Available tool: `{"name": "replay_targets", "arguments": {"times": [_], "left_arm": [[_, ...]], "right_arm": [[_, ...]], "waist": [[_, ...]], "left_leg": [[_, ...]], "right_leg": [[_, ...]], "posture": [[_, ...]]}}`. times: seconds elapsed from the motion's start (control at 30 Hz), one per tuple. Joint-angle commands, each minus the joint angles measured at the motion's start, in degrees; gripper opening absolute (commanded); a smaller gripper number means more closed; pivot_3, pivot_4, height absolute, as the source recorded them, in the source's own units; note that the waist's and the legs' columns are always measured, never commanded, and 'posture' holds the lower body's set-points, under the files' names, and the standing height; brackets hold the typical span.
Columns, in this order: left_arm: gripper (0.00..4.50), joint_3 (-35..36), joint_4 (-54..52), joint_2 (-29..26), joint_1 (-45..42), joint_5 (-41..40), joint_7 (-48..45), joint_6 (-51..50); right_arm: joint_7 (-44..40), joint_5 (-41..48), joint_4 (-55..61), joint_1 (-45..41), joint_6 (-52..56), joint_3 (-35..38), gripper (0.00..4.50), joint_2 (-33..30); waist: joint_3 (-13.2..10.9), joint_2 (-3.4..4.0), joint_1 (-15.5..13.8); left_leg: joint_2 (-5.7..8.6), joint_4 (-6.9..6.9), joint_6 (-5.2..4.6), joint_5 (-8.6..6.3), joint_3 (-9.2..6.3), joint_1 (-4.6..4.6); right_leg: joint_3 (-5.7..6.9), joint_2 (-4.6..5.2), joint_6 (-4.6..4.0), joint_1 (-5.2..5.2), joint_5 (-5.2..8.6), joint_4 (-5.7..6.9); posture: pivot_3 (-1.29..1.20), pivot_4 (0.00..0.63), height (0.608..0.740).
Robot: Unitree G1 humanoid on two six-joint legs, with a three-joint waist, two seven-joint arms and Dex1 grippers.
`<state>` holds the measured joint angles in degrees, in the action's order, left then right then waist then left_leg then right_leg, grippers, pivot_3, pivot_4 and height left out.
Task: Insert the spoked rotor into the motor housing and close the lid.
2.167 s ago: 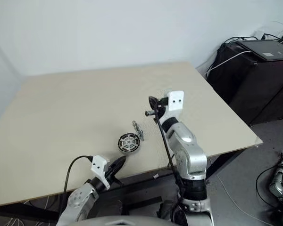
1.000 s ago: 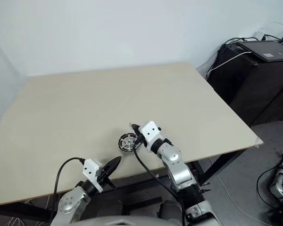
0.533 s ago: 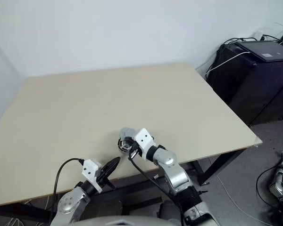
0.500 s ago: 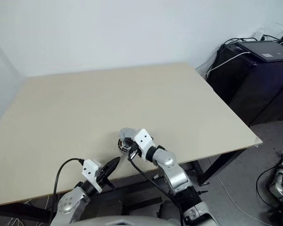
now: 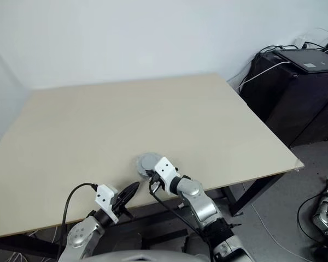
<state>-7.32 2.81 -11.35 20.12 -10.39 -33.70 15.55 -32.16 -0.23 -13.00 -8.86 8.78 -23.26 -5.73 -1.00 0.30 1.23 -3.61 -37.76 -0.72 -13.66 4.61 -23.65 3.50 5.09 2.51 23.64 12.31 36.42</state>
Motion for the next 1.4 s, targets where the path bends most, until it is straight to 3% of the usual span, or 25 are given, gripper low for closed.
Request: {"name": "replay_targets", "arguments": {"times": [0.03, 0.23, 0.27, 0.37, 0.73, 1.4], "left_arm": [[0.0, -0.2, -1.2, 0.5, -0.9, -0.5, 0.3, 0.3], [0.0, -0.3, -1.2, 0.6, -1.0, -0.3, 0.4, 0.2], [0.0, -0.3, -1.3, 0.6, -1.0, -0.3, 0.4, 0.2], [0.0, -0.1, -1.4, 0.5, -0.9, -0.3, 0.4, 0.2], [0.0, 0.5, -2.0, 0.4, 0.0, -0.5, 1.2, 1.0], [0.0, 0.1, -3.5, 1.3, 3.0, -0.2, 3.5, 2.3]], "right_arm": [[-0.7, -0.9, 2.7, -0.6, 0.0, -0.2, 0.04, -1.1], [-5.5, 2.9, 10.1, -2.5, -0.6, 1.5, 0.04, -3.3], [-6.1, 3.2, 10.5, -3.2, -0.7, 1.7, 0.21, -3.7], [-7.8, 3.5, 9.6, -5.7, -1.0, 1.9, 0.94, -4.4], [-12.8, 2.5, -7.2, -14.8, -5.4, 1.7, 4.47, -3.5], [-17.4, 1.3, -29.4, -25.7, -11.4, 4.1, 4.47, -1.3]], "waist": [[0.0, 0.0, 0.0], [0.0, 0.02, 0.0], [0.0, 0.01, 0.0], [0.0, 0.01, 0.0], [0.0, 0.01, 0.0], [-0.1, 0.06, 0.2]], "left_leg": [[0.0, -0.02, 0.01, 0.0, 0.0, 0.02], [0.01, -0.11, 0.01, -0.01, -0.04, 0.0], [0.01, -0.11, 0.01, -0.01, -0.05, 0.0], [0.01, -0.12, 0.01, -0.01, -0.06, 0.02], [0.02, -0.15, -0.01, 0.01, 0.05, 0.01], [0.01, -0.15, -0.01, 0.01, 0.08, 0.01]], "right_leg": [[-0.01, 0.0, 0.0, 0.0, 0.0, 0.02], [-0.03, 0.04, 0.0, 0.06, 0.01, 0.19], [-0.04, 0.04, 0.0, 0.08, 0.01, 0.21], [-0.03, 0.03, -0.01, 0.09, 0.01, 0.28], [-0.04, 0.03, -0.03, 0.09, 0.02, 0.3], [-0.08, 0.01, -0.05, 0.14, 0.03, 0.36]], "posture": [[0.0, 0.0, 0.74], [0.0, 0.0, 0.74], [0.0, 0.0, 0.74], [0.0, 0.0, 0.74], [0.0, 0.0, 0.74], [0.0, 0.0, 0.74]]}}
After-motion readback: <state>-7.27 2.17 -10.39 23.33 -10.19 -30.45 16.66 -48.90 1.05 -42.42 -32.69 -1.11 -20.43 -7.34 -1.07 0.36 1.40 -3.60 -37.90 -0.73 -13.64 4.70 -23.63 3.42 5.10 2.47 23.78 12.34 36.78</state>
